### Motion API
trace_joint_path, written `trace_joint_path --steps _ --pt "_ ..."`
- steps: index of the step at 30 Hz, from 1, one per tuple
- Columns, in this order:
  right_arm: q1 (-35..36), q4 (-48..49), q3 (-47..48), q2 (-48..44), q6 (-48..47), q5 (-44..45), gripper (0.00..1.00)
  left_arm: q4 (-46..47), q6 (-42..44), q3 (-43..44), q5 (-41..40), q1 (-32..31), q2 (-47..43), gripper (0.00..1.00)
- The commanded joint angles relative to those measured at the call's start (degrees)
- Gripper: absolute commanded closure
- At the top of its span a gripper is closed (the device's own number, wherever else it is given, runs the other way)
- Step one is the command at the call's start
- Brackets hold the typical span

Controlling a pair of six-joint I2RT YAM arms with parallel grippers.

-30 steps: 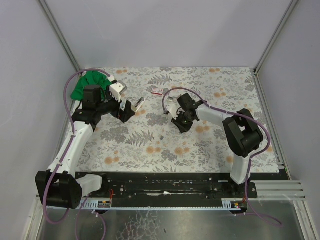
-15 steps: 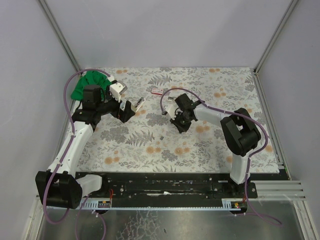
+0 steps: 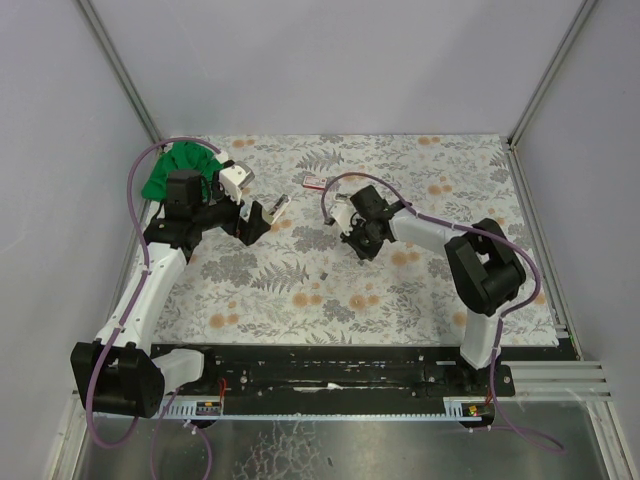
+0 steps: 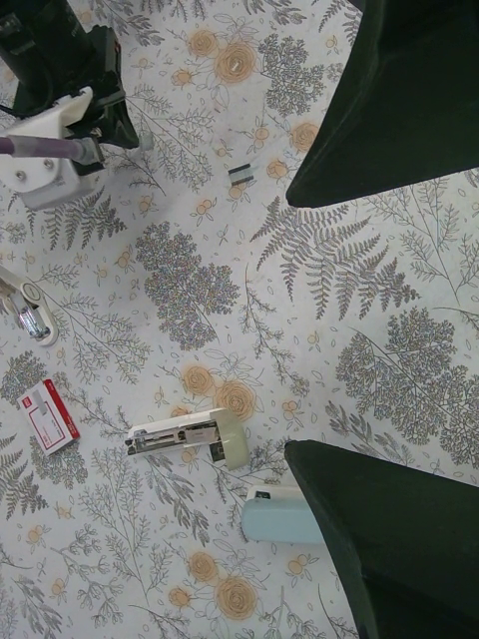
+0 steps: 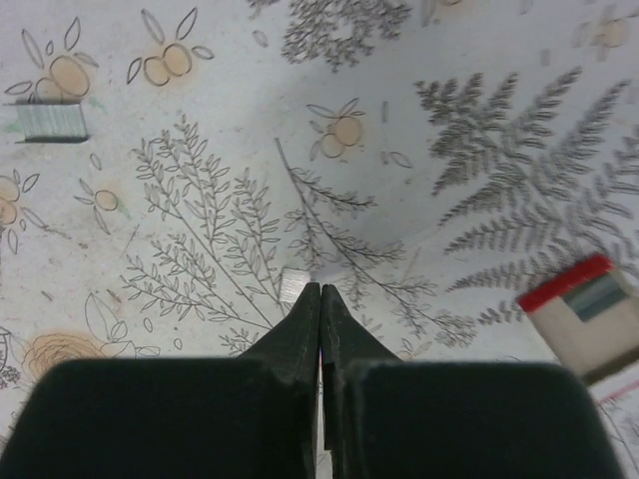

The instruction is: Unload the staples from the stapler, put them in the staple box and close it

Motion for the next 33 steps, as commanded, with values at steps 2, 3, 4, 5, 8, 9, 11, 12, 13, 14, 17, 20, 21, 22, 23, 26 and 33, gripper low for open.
trace_joint_path --steps 2,3,4,5,8,9,11,12,13,14,17,20,21,22,23,26,33 --pt "0.57 3.71 0.29 -6.26 4.06 4.74 1.0 3.06 -0.89 -0.59 0.95 0.41 0.12 0.0" --pt "0.53 3.86 0.34 -6.53 4.5 5.28 1.0 3.06 -0.91 -0.58 0.89 0.4 0.11 0.0" --pt "0.5 3.94 0.46 -6.67 4.77 5.59 1.0 3.03 -0.89 -0.61 0.89 0.45 0.08 0.0" --pt "0.51 3.92 0.6 -6.79 4.95 5.84 1.0 3.07 -0.89 -0.59 0.88 0.49 0.08 0.0" --pt "0.43 4.04 0.76 -7.18 5.35 7.0 0.99 3.09 -0.83 -0.58 0.89 0.48 0.06 0.0" --pt "0.43 4.01 0.8 -7.26 5.38 8.15 0.88 3.03 -0.83 -0.58 0.95 0.43 0.08 0.0" --pt "0.43 3.06 1.55 -7.44 5.38 10.71 0.67 3.05 -0.87 -0.6 0.9 0.49 0.14 0.0" --pt "0.43 2.19 2.06 -7.48 5.12 11.44 0.63 3.11 -0.9 -0.59 0.88 0.53 0.1 0.0" --pt "0.5 1.08 2.6 -7.54 5.04 12.2 0.61 3.11 -0.84 -0.58 0.91 0.56 0.19 0.0" --pt "0.44 0.11 3.51 -7.62 5.1 13.28 0.58 3.1 -0.88 -0.58 0.93 0.57 0.25 0.0" --pt "0.31 -0.58 5.04 -8.72 6.45 16.03 0.41 3.07 -0.76 -0.67 0.75 0.57 0.23 0.0" --pt "0.13 -0.37 5.61 -10.27 7.39 17.67 0.0 3.09 -0.82 -0.68 0.66 0.63 0.08 0.0" --pt "0.11 -0.22 5.61 -10.74 7.74 17.88 0.01 3.11 -0.78 -0.67 0.67 0.66 0.01 0.0" --pt "0.08 0.02 5.52 -11.22 8.3 18.43 0.01 3.05 -0.82 -0.73 0.63 0.66 0.06 0.0" --pt "0.13 0.69 5.21 -11.66 9.0 19.2 0.01 3.11 -0.9 -0.67 0.62 0.64 0.03 0.0" --pt "0.09 -0.73 5.76 -11.66 10.16 20.2 0.01 3.11 -0.88 -0.59 0.71 0.66 0.09 0.0" --pt "-0.27 -8.54 9.23 -7.64 13.35 14.45 0.03 3.2 -1.09 -0.61 0.74 0.68 0.12 0.0"
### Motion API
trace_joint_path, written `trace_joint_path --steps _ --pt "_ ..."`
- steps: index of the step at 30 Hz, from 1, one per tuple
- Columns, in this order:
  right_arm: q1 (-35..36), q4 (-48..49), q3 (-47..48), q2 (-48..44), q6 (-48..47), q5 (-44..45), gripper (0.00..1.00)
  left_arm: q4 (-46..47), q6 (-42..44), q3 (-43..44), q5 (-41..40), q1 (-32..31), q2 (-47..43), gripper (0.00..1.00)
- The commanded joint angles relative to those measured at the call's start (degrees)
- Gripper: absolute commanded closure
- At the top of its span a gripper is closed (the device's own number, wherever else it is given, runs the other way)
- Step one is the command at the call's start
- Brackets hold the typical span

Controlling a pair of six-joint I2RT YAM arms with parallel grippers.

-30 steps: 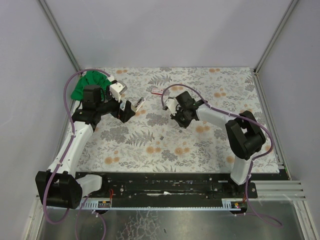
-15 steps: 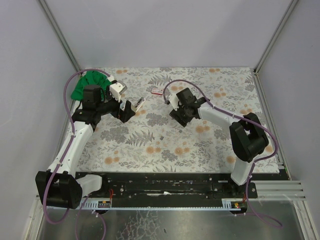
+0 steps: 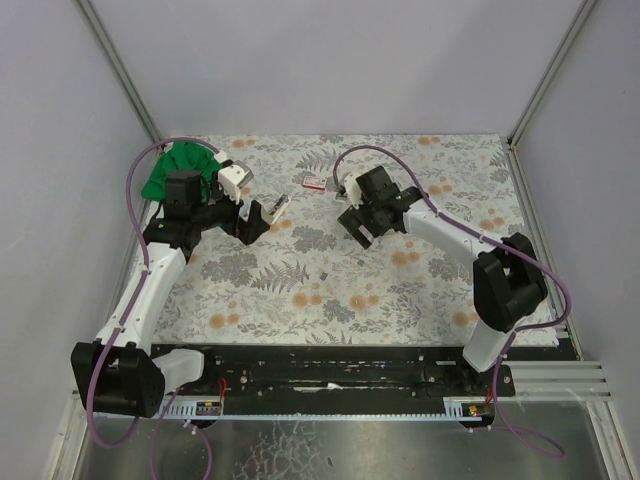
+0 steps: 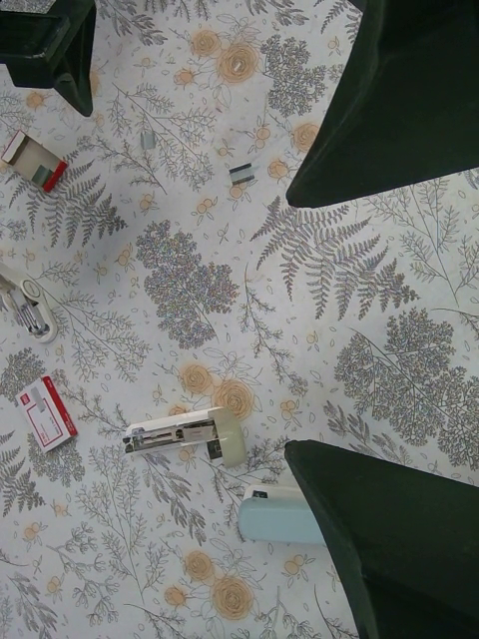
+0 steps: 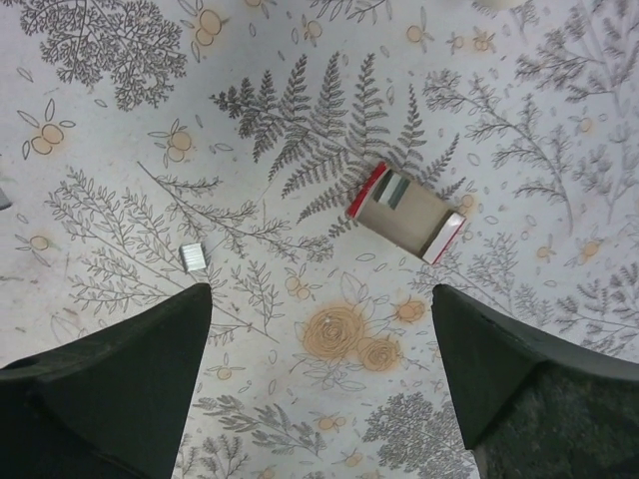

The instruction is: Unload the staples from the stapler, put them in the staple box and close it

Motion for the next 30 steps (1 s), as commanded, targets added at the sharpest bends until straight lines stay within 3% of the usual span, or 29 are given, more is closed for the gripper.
trace_joint_path --steps 1,9,23,30 --pt "-0.18 -7.72 6.11 3.14 2.84 -4.59 0.04 3.2 -0.64 -0.59 0.77 0.43 0.09 0.0" --pt "-0.16 -15.61 12.11 11.75 2.97 -9.05 0.07 3.2 -0.84 -0.63 1.1 0.61 0.12 0.0" --pt "-0.05 -18.09 17.48 20.26 2.62 -9.12 0.49 3.2 -0.77 -0.76 1.6 0.86 -0.08 0.0" --pt "-0.1 -19.12 17.44 21.2 2.44 -10.48 0.52 3.2 -0.81 -0.74 1.92 0.91 0.19 0.0"
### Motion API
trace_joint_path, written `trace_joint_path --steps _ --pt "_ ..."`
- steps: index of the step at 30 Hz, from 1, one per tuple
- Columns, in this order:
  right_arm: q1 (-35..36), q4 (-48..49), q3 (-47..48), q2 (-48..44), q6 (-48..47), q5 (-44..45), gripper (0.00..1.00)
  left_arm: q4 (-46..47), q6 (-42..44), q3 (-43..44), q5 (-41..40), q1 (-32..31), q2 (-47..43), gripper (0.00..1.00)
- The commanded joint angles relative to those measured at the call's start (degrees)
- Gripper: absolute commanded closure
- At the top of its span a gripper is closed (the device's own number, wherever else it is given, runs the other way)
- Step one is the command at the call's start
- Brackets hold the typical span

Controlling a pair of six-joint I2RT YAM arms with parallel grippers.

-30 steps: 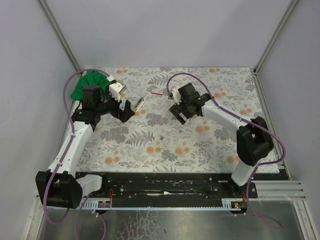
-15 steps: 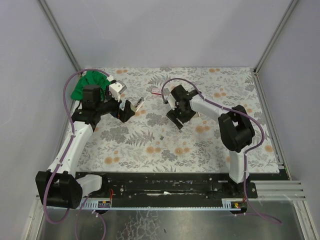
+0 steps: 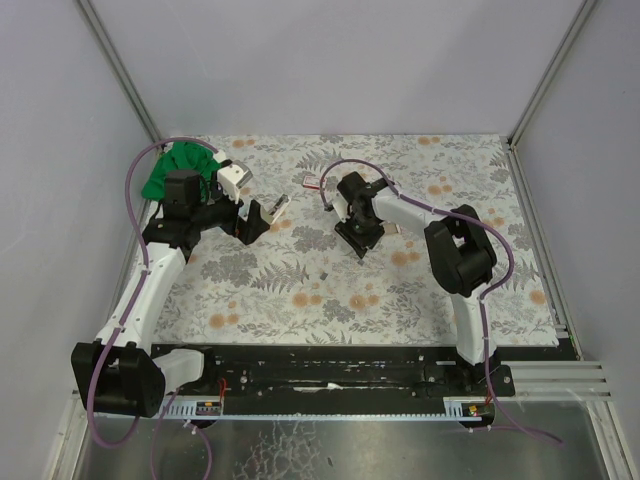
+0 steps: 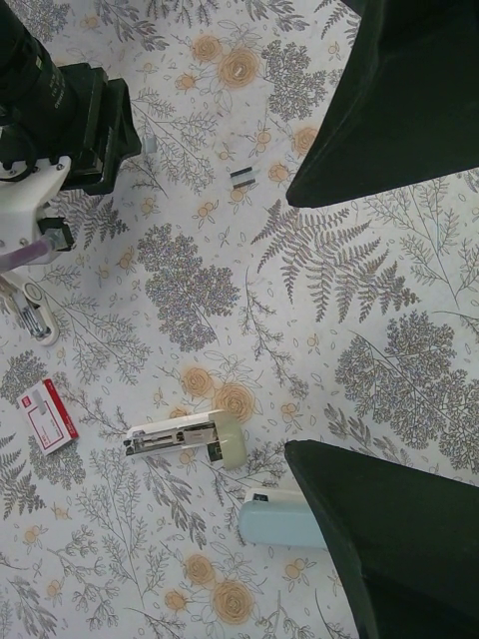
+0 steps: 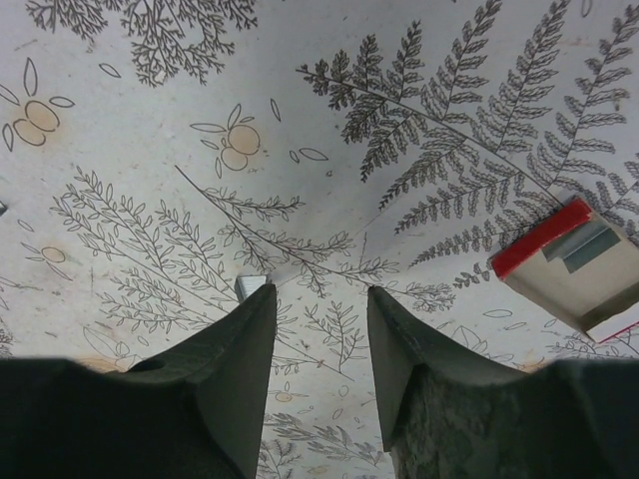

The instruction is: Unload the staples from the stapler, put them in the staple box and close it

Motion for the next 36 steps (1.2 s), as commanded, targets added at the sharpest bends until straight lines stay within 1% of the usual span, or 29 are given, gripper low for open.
trace_joint_path --steps 1,18,26,36 --pt "-0.01 -2.36 2.03 -0.06 -0.22 -1.8 0.52 3.2 -0.43 -0.65 1.29 0.49 0.29 0.0" --pt "0.0 -2.7 2.21 0.35 0.17 -4.11 0.52 3.38 -0.56 -0.87 1.55 0.57 0.29 0.0" --pt "-0.01 -3.3 2.03 0.99 -0.1 -4.71 0.53 3.47 -0.56 -0.93 1.64 0.66 0.44 0.0" --pt "0.21 -4.16 1.91 2.3 -0.33 -4.93 0.61 3.47 -0.54 -0.96 1.65 0.64 0.43 0.0"
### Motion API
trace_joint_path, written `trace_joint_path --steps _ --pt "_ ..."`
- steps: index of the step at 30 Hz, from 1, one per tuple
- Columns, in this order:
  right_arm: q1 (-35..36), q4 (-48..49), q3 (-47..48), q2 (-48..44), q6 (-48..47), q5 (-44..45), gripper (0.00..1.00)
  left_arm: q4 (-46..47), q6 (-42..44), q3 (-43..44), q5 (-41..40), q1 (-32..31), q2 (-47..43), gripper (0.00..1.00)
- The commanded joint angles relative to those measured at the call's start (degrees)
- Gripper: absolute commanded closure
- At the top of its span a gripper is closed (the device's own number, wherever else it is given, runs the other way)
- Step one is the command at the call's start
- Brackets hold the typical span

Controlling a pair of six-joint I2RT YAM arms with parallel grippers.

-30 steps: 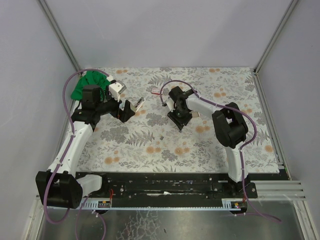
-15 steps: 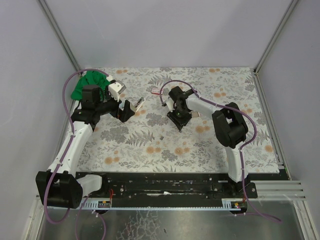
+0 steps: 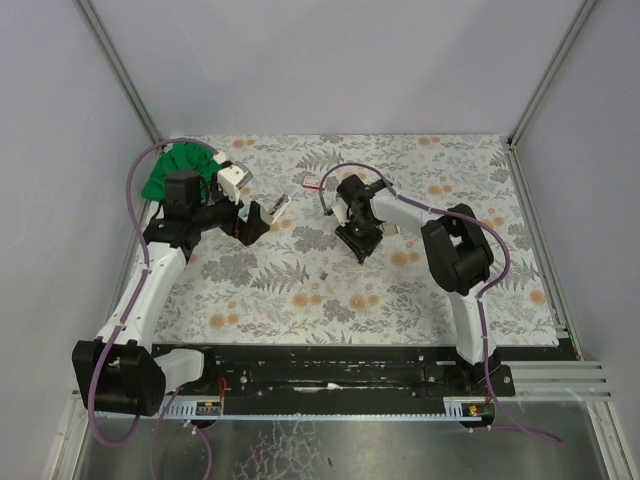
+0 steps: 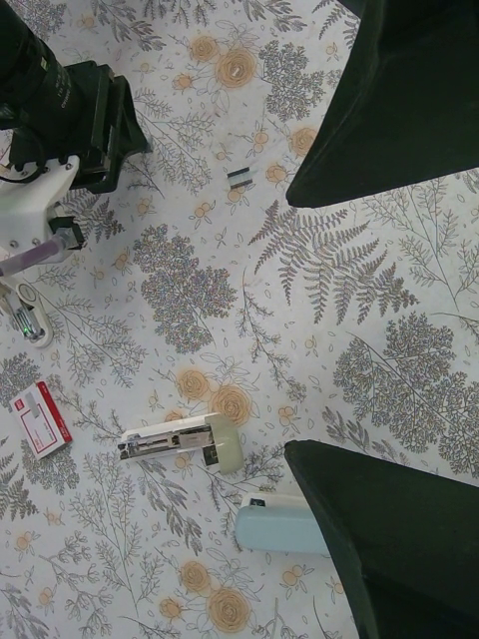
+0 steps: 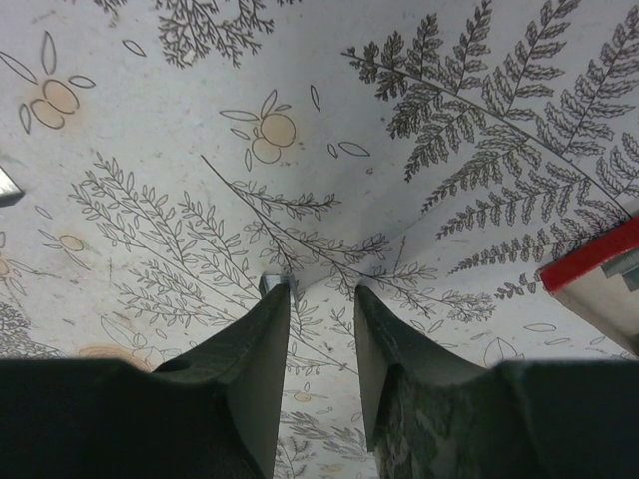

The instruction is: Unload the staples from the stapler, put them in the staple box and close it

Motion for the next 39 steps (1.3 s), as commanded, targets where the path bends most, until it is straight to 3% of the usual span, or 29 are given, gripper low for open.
trace_joint_path --steps 1,5,10,17,39 --pt "0.26 -2.44 1.79 0.98 -0.31 -1.56 0.61 3.12 -0.48 -0.4 1.1 0.31 0.1 0.0" --pt "0.4 -2.62 1.66 0.98 -0.39 -1.62 0.64 3.2 -0.54 -0.41 1.13 0.33 0.07 0.0" --pt "0.56 -2.89 1.76 1.38 -0.46 -2.26 0.75 3.22 -0.48 -0.49 1.16 0.29 0.11 0.0" --pt "0.72 -3.12 2.12 1.45 -0.57 -2.57 1.0 3.2 -0.49 -0.49 1.16 0.35 0.06 0.0" --pt "-2.29 2.78 3.3 -5.96 2.12 3.08 1.0 3.25 -0.58 -0.5 1.4 0.63 -0.12 0.0"
